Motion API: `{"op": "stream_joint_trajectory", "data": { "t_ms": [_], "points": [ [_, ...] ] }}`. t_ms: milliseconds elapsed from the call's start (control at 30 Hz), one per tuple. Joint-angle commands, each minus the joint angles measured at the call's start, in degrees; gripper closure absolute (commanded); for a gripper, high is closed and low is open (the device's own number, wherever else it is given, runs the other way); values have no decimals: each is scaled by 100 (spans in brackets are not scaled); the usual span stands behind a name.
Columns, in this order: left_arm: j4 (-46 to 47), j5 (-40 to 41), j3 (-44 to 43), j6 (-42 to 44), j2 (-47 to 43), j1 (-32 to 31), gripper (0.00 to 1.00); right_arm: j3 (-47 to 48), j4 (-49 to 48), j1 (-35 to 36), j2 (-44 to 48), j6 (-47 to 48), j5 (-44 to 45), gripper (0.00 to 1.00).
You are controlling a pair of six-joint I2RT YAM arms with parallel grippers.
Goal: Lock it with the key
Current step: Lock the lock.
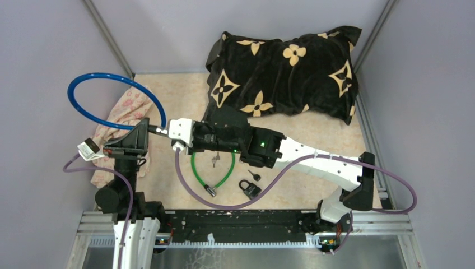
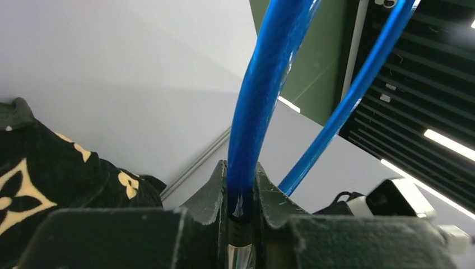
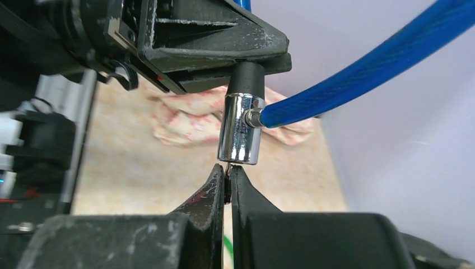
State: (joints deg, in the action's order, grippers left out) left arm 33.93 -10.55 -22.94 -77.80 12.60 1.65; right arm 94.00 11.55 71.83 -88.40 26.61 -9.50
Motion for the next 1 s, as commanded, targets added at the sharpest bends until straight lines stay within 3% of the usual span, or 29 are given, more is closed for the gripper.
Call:
{"op": "stream_joint_trajectory", "data": {
  "t_ms": [0, 267, 300, 367, 400, 433, 467, 733, 967],
  "points": [
    [-66, -145, 18, 66, 110, 1, 100, 82, -357, 462, -85, 1619, 1173, 100],
    [140, -171, 79, 311, 79, 13, 100, 164, -304, 459, -148, 1604, 1618, 100],
    [189, -171, 79, 339, 71, 14, 100, 163, -213, 462, -126, 1559, 1666, 96],
    [284, -198, 87, 392, 61, 18, 100, 228, 158, 419, -83, 1387, 1586, 61],
    [321, -198, 95, 411, 51, 15, 100, 308, 332, 366, -55, 1247, 1468, 26],
    [358, -219, 103, 429, 50, 17, 100, 346, 472, 321, -19, 1073, 1352, 5],
    [386, -234, 113, 440, 43, 16, 100, 340, 578, 263, 41, 938, 1203, 2],
    [490, -272, 136, 455, 25, 17, 100, 523, 944, -448, 245, -334, -595, 3],
    [503, -290, 124, 454, 32, 20, 100, 1310, 1578, -478, -296, -629, -762, 33]
  ]
}}
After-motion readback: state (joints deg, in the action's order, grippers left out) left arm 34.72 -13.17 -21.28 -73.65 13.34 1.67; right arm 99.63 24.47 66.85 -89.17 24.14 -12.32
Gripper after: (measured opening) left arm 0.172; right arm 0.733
